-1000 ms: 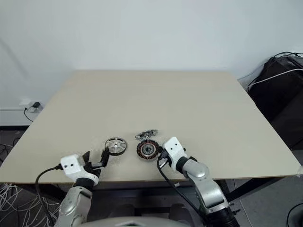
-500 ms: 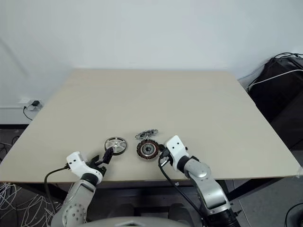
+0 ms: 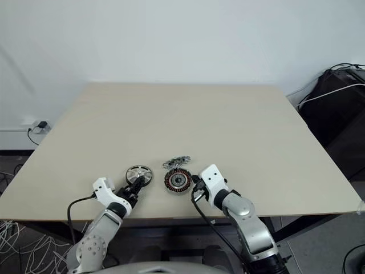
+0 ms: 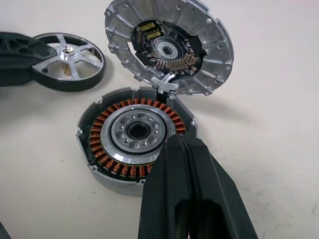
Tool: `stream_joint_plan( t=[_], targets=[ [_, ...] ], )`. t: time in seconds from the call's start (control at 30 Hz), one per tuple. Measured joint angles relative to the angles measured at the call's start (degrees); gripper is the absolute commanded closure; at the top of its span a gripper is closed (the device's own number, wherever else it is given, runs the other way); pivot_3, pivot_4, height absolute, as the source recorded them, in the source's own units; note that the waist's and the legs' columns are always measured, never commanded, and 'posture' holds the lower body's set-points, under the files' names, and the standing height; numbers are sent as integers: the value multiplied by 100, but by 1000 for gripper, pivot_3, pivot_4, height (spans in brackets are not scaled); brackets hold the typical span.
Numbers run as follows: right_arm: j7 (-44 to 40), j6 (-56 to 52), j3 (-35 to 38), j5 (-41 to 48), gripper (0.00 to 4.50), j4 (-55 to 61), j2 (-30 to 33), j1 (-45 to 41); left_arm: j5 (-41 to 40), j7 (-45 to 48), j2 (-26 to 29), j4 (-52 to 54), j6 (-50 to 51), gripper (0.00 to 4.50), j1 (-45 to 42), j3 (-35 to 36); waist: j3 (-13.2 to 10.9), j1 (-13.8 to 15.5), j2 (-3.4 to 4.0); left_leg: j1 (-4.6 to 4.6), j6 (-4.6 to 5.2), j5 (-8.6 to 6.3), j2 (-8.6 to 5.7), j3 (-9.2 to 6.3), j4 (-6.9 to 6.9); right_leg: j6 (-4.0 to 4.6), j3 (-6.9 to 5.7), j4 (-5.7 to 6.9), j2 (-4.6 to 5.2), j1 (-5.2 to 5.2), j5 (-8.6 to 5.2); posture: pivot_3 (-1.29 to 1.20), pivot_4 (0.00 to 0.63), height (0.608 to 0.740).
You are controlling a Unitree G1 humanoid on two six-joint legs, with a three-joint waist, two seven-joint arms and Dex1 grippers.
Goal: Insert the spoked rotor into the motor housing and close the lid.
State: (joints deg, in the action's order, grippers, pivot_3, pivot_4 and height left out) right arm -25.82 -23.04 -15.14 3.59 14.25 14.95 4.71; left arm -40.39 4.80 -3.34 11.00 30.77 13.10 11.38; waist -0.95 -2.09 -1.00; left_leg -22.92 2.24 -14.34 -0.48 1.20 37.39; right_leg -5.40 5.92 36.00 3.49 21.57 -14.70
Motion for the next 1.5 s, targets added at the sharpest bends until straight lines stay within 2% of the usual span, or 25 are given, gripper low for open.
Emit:
stream_joint_plan(
  t=[0.17,0.37,0.53,0.7,0.97,1.23,1.5],
  targets=[
    [7,0,2,11,4500,13,-1,6,-164,-129,-5,-7,5,4084,-22,54,2,2,1,2,0,0,-1,0,0,0,0,0,1,-3,0,0,0,740],
    [-2,-20,216,106,4500,191,141,141,-391,-211,-6,-9,-122,4091,32,236,2,-5,0,2,-1,0,0,0,0,0,1,0,0,-1,0,0,0,740],
    [-49,-113,504,239,4500,432,339,366,-1138,563,-2,54,-211,4091,429,505,1,-1,-3,-2,1,-1,0,2,-1,2,1,-6,3,1,-1,0,0,740],
    [-200,-135,700,483,4500,542,474,578,-1916,1181,189,112,448,4091,720,362,-2,-5,-4,-1,1,-2,2,1,0,1,1,-5,5,1,-2,0,0,740],
    [-252,-134,820,588,4500,549,537,733,-2738,1183,407,123,1672,4091,678,-112,-3,-12,0,-1,1,-2,3,1,0,1,2,-4,4,2,-2,0,0,740],
    [-128,-216,691,578,4500,693,467,766,-2816,922,578,1,2161,4091,225,-227,-3,2,6,-2,0,-1,1,0,0,2,3,-4,4,1,-1,0,0,740],
    [-10,-349,690,580,4500,879,451,784,-2541,442,223,-231,2125,4091,-270,-357,-2,13,7,-2,0,-1,-1,0,0,2,3,-6,3,2,-1,0,0,740]
  ],
)
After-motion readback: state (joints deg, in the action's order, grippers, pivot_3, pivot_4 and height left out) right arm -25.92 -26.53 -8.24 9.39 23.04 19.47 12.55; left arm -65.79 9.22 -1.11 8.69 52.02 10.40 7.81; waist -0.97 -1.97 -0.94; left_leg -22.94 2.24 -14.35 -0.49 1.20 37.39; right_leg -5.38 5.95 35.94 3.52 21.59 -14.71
